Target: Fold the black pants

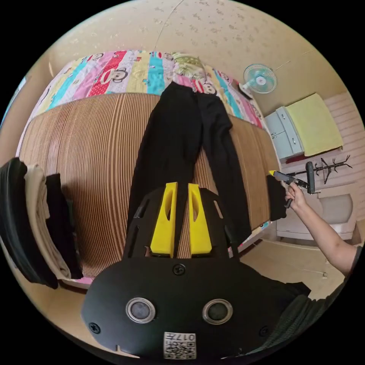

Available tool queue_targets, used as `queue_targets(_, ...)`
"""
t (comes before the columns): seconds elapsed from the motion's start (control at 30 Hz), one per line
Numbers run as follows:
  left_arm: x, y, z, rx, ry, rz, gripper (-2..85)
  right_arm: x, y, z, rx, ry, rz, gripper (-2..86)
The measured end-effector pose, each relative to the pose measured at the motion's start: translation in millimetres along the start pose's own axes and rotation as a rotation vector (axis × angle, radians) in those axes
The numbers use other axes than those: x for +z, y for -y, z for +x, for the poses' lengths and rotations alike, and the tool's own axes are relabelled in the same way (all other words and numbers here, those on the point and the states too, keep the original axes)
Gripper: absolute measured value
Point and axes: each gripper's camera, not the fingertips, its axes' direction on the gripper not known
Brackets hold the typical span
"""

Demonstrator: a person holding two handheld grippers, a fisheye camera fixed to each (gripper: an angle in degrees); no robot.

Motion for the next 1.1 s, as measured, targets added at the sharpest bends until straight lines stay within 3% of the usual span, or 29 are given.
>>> queue_targets(0.13,51.0,-14.2,-34.0,-0.081,-0.044,-0.155,7.6,66.5,-92.2,113.3,0.086,0.008,-0.231,4.5)
queue_targets(0.3,99.5,-13.6,-75.0,-0.165,0.087,-0.397,7.2,93.1,-153.4,187.9,0.111,-0.001,-0.378,9.9)
queue_targets(0.37,123.9,-23.2,-90.3,-0.225,0.066,-0.561,5.1,107.8,-181.0,212.9,0.112,0.033,-0.475,9.4)
queue_targets(0.47,110.2,-27.4,-104.3,-0.351,0.023,-0.514,0.3,85.7,-204.7,231.3,0.065,-0.039,-0.440,4.2)
queue_targets(0.53,107.0,-34.9,-102.9,-0.423,0.012,-0.616,-0.5,69.1,-213.9,243.9,0.034,0.074,-0.477,3.1)
queue_targets(0.67,71.4,-31.5,-67.3,-0.321,-0.055,-0.515,-0.6,-3.7,-228.4,267.4,0.043,0.313,-0.425,2.1)
queue_targets(0.77,34.9,-17.8,-18.0,-0.207,-0.286,-0.373,0.6,-71.1,-218.9,257.5,-0.050,0.417,-0.339,1.9)
queue_targets(0.9,-6.0,26.2,70.3,-0.038,-0.449,-0.302,12.1,-122.3,-196.2,228.4,-0.237,0.418,-0.326,1.8)
queue_targets(0.93,-12.9,41.7,93.9,0.009,-0.453,-0.308,17.2,-133.1,-187.4,219.2,-0.304,0.440,-0.322,1.8)
queue_targets(1.0,-16.8,63.4,125.5,0.108,-0.396,-0.363,19.2,-144.0,-174.0,208.9,-0.397,0.494,-0.321,1.8)
queue_targets(1.1,-19.5,86.9,152.3,0.261,-0.177,-0.432,15.2,-151.9,-155.9,203.5,-0.519,0.560,-0.360,1.9)
